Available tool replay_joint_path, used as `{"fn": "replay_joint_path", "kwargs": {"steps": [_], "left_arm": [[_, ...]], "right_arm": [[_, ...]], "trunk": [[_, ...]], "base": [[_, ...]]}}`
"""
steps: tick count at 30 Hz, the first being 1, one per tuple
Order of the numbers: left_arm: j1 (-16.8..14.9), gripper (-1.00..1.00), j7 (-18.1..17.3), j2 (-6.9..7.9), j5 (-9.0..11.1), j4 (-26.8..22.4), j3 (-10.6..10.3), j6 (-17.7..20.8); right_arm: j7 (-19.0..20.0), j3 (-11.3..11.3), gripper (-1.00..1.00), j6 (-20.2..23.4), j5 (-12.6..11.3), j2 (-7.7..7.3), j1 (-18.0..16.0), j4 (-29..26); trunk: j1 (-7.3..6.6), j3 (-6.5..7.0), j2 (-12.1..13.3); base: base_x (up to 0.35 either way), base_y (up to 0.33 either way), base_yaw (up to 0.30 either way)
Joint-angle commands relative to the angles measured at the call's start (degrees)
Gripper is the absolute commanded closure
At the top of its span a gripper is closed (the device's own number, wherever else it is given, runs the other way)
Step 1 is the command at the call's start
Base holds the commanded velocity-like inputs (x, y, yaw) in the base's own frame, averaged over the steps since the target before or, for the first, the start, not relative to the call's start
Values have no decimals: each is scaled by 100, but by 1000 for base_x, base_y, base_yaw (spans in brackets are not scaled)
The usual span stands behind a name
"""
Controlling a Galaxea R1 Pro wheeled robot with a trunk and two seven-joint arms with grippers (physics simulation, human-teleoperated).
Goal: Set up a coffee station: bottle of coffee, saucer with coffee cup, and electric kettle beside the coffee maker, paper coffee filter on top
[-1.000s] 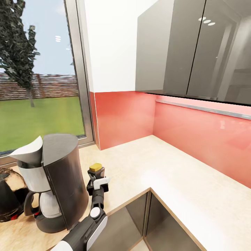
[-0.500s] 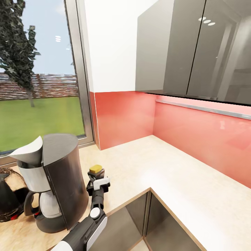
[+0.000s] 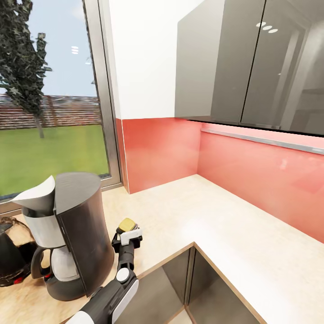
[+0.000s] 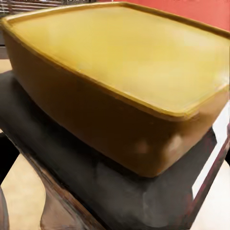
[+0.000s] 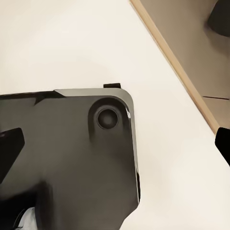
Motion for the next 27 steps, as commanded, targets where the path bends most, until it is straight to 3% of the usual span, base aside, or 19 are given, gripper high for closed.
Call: {"fn": "replay_joint_path", "kwargs": {"steps": [1,10,27], "left_arm": [[-6,-100,26,4,60,3,-32,-49],[-6,-100,26,-19,59,135,-40,-83],[-6,-100,20,-30,63,170,-40,-110]], "right_arm": [[8,-40,-100,-23,-1,2,-2,6],[8,-40,-100,-23,-1,2,-2,9],[9,-40,-100,-23,-1,1,-2,9]], "trunk": [[2,-2,-4],[2,-2,-4],[2,-2,-4]], "base": [[0,0,0],[-3,0,0],[-117,-18,0]]}}
